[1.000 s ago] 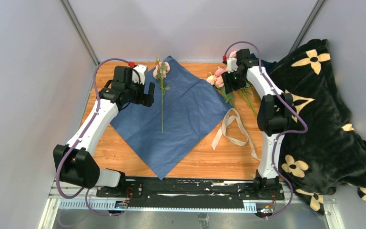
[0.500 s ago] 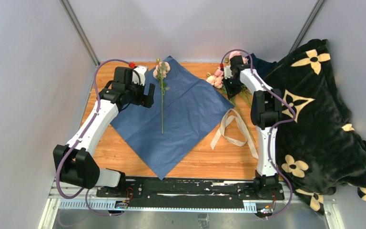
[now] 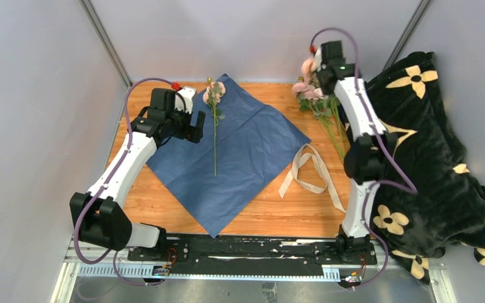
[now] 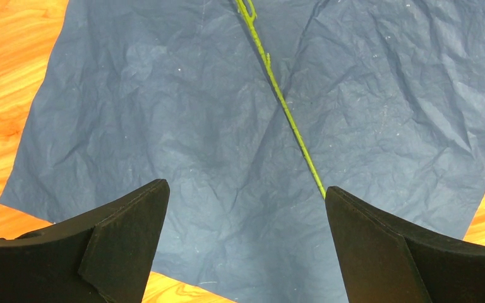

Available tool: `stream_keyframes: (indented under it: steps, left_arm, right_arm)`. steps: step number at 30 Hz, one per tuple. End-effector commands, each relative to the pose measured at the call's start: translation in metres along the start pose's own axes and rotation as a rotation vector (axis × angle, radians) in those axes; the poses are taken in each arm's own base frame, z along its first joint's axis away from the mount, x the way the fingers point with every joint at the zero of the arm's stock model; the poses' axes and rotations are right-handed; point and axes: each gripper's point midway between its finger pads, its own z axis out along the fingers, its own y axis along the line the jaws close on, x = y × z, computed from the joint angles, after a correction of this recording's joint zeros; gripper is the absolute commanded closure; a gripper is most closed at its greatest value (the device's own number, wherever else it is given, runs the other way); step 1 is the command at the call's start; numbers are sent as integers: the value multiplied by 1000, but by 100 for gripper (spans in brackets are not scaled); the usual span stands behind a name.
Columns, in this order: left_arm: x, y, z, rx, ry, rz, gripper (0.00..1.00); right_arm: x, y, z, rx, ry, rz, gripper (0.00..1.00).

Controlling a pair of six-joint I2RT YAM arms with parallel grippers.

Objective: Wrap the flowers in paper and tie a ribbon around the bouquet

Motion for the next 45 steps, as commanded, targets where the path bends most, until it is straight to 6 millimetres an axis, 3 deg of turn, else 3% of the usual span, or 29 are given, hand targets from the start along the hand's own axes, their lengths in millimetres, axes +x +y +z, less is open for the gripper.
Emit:
stream_keyframes:
  steps: [1,3,4,7,8,9,10,11,12,16,18,20,23,26,27,29,31,32,34,36,38,40,42,43,45]
  left_arm:
    - [-13,-2,-14,14,-33,59,0]
    - [-15,-6,-17,44,-31,90,0]
    - [-15,-7,-19,54,-24,103,0]
    - [-17,-6,-23,63,-14,118,0]
    - [-19,-4,-24,55,-14,119,0]
    - [-20,0,-25,42,-15,118,0]
    - [-20,6,-25,24,-14,118,0]
    - [-20,10,-26,13,-13,115,0]
    - [-18,17,-27,1,-6,104,0]
    - [-2,39,-27,-32,23,55,0]
    - [11,49,-26,-53,51,42,0]
    - [25,54,-22,-67,84,46,0]
    - [42,58,-16,-81,119,51,0]
    - [51,59,-10,-84,136,44,0]
    - [54,59,-9,-84,143,39,0]
    - [55,58,-9,-83,145,37,0]
    - [57,59,-9,-86,147,41,0]
    - [57,60,-9,-91,148,47,0]
    - [57,62,-10,-106,149,52,0]
    - [55,64,-12,-117,144,54,0]
    - [52,64,-13,-120,136,53,0]
    - [49,64,-14,-116,126,55,0]
    - [49,62,-13,-105,124,55,0]
    - [50,61,-12,-98,126,54,0]
    - [52,58,-10,-80,134,49,0]
  right_arm:
    - [-66,-93,-163,329,-439,208,100]
    - [-82,-75,-214,241,-649,243,100]
    - [-91,-65,-228,174,-727,274,100]
    - [-118,11,-276,-315,-916,375,100]
    - [-125,46,-286,-525,-931,385,100]
    - [-133,66,-295,-642,-938,424,100]
    - [-139,104,-298,-796,-896,447,100]
    - [-144,123,-294,-851,-871,450,100]
    - [-148,156,-291,-915,-819,455,100]
    - [-159,246,-252,-995,-629,430,100]
    - [-158,289,-220,-989,-532,422,100]
    - [-155,315,-193,-966,-481,417,100]
    - [-155,339,-149,-926,-423,443,100]
    - [-154,349,-93,-764,-439,384,100]
    - [-152,354,-76,-733,-441,345,94]
    - [-144,365,-52,-743,-391,285,71]
    - [-138,366,-45,-729,-356,206,49]
    - [-136,355,-45,-675,-351,162,43]
    - [-135,312,-51,-521,-359,87,37]
    - [-129,253,-66,-415,-365,50,37]
    - [-100,198,-69,-373,-320,30,41]
    - [-46,151,-59,-347,-202,23,49]
    - [16,103,-35,-270,-36,25,50]
    - [43,88,-25,-238,45,13,48]
    - [79,68,-10,-207,166,-5,44]
